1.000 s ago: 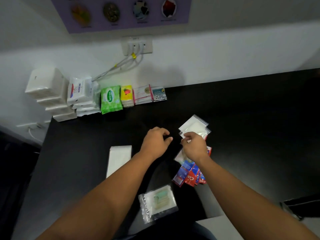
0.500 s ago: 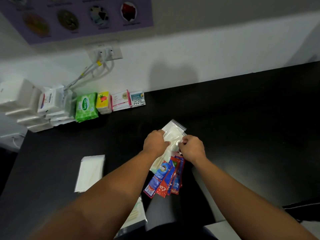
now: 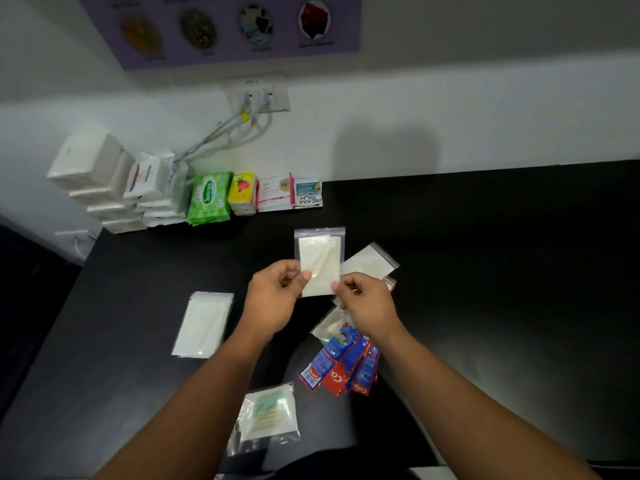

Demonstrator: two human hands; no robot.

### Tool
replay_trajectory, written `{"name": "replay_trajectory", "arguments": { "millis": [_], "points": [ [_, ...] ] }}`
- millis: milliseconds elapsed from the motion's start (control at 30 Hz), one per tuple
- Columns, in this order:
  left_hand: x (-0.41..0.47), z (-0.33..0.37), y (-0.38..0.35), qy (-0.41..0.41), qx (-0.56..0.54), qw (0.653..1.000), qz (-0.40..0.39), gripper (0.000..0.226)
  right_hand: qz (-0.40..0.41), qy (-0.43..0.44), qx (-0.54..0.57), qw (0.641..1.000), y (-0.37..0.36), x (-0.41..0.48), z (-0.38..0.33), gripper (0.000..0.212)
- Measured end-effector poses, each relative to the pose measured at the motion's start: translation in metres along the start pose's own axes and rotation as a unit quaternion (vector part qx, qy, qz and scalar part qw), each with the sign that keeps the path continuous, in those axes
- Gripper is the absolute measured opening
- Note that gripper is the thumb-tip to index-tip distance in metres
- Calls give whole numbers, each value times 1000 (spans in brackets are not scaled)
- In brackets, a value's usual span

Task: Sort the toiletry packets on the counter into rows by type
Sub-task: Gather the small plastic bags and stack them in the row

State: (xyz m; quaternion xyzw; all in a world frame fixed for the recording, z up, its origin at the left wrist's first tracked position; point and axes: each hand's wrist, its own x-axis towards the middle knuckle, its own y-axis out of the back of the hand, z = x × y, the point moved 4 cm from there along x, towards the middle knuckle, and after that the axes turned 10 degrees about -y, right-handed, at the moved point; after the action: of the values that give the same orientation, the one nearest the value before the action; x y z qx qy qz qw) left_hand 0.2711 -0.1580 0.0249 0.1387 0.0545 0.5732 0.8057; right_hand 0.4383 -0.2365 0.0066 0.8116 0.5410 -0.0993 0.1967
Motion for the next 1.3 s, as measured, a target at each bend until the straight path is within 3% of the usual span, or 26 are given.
{"name": "replay_trajectory", "arguments": {
  "millis": [133, 267, 333, 467, 533, 700, 867, 1067, 1300],
  "points": [
    [-26, -17, 49, 36, -24, 997, 66, 7, -53, -1, -11, 999, -42, -11, -4, 5],
    [-49, -35, 97, 53, 0, 994, 100, 10, -108, -25, -41, 993, -90, -24, -1, 14],
    [-55, -41, 121, 67, 15, 993, 101, 14, -125, -38, -34, 991, -112, -31, -3, 9],
    [-60, -58, 164, 97, 67, 990, 71, 15, -160, -91, -5, 983, -156, -42, -10, 29],
    [-60, -69, 180, 115, 83, 988, 55, 10, -166, -101, -10, 981, -175, -45, -14, 26],
    [-54, -92, 207, 130, 152, 978, 61, 11, -126, -119, -60, 983, -214, -43, -11, 12],
    [-49, -108, 210, 136, 207, 969, 10, 11, -41, -108, -184, 976, -225, -40, -5, 18],
    [-45, -121, 216, 125, 232, 964, -21, 43, 19, -99, -248, 963, -235, -37, -2, 24],
    [-44, -118, 211, 75, 273, 953, -108, 16, 35, -102, -290, 951, -244, -34, -3, 13]
  ]
}}
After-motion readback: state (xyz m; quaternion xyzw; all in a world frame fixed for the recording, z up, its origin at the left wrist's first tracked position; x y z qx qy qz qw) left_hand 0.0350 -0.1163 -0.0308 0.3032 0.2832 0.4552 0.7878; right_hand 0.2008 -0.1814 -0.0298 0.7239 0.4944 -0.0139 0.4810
